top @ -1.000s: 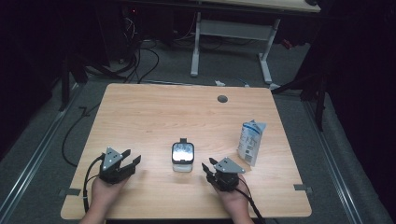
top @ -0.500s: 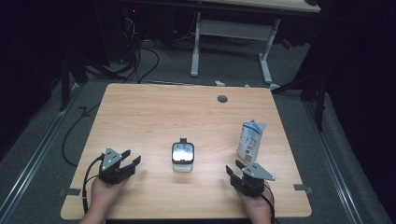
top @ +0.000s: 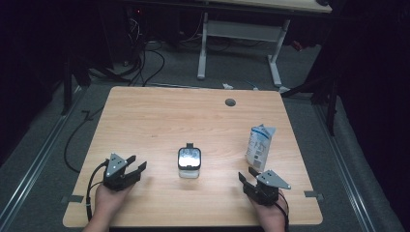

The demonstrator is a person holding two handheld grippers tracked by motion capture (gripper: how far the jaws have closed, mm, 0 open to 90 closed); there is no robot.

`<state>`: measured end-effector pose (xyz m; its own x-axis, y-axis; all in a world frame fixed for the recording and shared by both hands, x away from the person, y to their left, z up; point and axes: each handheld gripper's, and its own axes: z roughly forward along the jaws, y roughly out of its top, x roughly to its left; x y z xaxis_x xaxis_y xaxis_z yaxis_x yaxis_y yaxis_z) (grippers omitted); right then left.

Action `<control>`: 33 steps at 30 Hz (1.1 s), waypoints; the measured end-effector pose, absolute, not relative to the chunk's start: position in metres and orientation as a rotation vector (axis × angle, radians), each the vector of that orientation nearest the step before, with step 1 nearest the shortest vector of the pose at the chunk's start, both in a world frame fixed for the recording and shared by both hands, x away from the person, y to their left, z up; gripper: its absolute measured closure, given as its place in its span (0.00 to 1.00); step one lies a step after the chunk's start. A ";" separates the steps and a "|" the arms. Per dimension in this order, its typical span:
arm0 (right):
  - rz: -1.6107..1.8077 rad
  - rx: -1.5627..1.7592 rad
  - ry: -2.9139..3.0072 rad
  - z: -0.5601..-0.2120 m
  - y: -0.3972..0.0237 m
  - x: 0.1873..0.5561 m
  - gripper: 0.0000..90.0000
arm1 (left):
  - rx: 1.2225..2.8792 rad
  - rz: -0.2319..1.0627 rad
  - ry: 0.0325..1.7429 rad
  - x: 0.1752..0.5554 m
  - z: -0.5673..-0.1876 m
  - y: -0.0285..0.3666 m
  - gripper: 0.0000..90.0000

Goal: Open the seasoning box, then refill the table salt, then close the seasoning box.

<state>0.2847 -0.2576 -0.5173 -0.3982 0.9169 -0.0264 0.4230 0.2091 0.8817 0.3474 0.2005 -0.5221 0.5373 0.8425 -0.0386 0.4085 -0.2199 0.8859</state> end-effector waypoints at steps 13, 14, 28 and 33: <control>1.128 1.243 1.931 -0.518 -0.255 0.286 0.59 | 1.838 0.572 1.023 0.346 -0.524 0.199 0.54; 1.126 1.240 1.932 -0.518 -0.254 0.286 0.59 | 1.836 0.569 1.025 0.346 -0.524 0.200 0.54; 1.135 1.245 1.938 -0.520 -0.254 0.285 0.59 | 1.846 0.573 1.019 0.347 -0.523 0.194 0.53; 1.133 1.226 1.949 -0.520 -0.251 0.286 0.59 | 1.836 0.573 1.029 0.346 -0.523 0.197 0.53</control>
